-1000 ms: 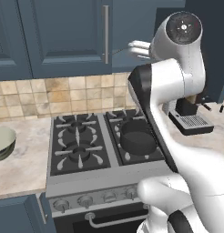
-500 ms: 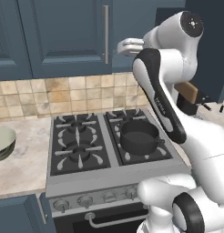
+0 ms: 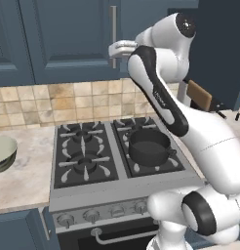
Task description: Open the cabinet and move the ladle to the pot. Then close the cabinet.
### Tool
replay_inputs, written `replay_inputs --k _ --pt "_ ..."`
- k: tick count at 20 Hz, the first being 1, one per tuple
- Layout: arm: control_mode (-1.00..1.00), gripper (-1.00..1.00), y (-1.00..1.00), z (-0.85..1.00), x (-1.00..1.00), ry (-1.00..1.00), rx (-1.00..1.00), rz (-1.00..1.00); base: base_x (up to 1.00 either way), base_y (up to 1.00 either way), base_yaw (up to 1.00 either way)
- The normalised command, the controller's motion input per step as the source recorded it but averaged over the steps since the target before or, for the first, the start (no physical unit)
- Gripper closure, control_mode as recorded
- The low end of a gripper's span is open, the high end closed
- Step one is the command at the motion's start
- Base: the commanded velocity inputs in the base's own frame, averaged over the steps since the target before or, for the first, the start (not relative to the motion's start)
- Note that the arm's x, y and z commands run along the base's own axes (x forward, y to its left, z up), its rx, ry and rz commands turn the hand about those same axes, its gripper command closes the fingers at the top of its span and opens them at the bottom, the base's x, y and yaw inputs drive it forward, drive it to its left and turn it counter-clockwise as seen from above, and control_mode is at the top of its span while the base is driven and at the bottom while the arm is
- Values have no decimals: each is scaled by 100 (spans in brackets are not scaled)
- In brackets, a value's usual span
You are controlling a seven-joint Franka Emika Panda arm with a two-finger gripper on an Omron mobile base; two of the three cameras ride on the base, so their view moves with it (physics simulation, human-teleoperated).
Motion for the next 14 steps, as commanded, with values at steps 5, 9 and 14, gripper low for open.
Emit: replay_inputs --k 5,9,14 --pt "-100 -100 39 0 46 3 0 1 0 0 0" --pt "-100 -100 19 0 40 2 0 0 0 0 0" --pt "-100 -100 4 0 32 2 -2 -5 0 0 0"
